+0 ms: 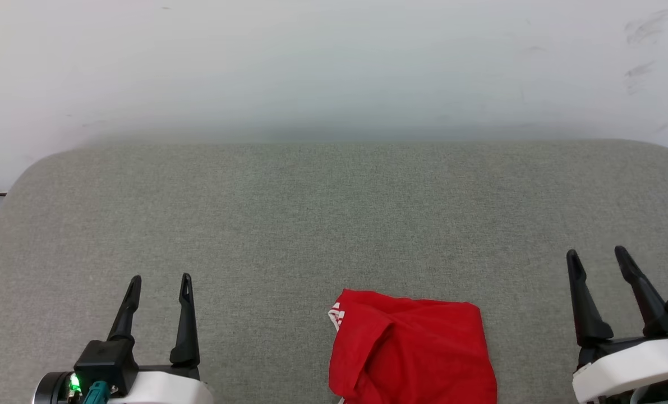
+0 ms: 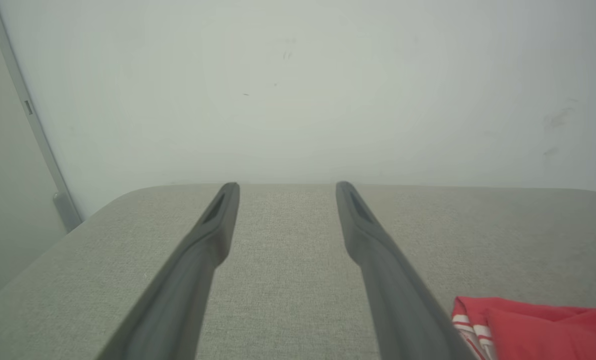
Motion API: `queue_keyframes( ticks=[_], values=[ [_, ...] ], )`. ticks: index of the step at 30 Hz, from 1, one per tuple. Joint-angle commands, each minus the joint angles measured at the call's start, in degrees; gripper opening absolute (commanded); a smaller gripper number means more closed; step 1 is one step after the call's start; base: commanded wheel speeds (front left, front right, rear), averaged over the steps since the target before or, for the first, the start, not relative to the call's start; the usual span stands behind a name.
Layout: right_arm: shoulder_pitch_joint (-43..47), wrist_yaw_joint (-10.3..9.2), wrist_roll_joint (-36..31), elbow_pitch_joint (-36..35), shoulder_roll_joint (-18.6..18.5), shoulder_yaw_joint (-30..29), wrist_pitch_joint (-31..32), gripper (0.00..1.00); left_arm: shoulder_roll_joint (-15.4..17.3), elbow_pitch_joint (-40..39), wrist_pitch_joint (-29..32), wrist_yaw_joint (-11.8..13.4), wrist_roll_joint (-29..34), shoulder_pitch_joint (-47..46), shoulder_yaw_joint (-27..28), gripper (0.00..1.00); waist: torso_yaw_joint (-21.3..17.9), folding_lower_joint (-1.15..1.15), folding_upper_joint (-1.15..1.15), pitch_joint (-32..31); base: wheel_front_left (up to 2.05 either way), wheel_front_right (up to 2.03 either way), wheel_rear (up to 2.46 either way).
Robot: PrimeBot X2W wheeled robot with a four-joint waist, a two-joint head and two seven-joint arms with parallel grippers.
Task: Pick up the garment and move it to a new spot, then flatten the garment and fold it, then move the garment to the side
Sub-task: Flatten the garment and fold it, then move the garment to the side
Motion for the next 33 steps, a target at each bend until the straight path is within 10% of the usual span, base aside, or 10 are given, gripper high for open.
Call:
queue_keyframes(
  ticks=[1,19,33],
  values=[
    [0.5,-0.03,-0.4,-0.3,0.4,0.2,-0.1,1.00,-0.3,0.2,-0.2,-0.4,0.3,0.4,0.3,1.00,0.0,0.01,0.00,0.0,0.00,0.00,0.00],
    [3.1,-0.03,1.4,-1.3,1.7,-1.1,3.0,1.00,-2.1,4.0,-0.3,-4.5,0.5,-1.1,2.2,1.00,0.3,0.01,0.00,0.4,0.00,0.00,0.00],
    [2.7,-0.03,18.2,7.1,-6.1,-1.8,31.7,1.00,-3.9,0.7,-0.2,-5.4,3.1,-5.4,3.6,1.00,2.6,0.01,0.00,6.8,0.00,0.00,0.00]
  ],
)
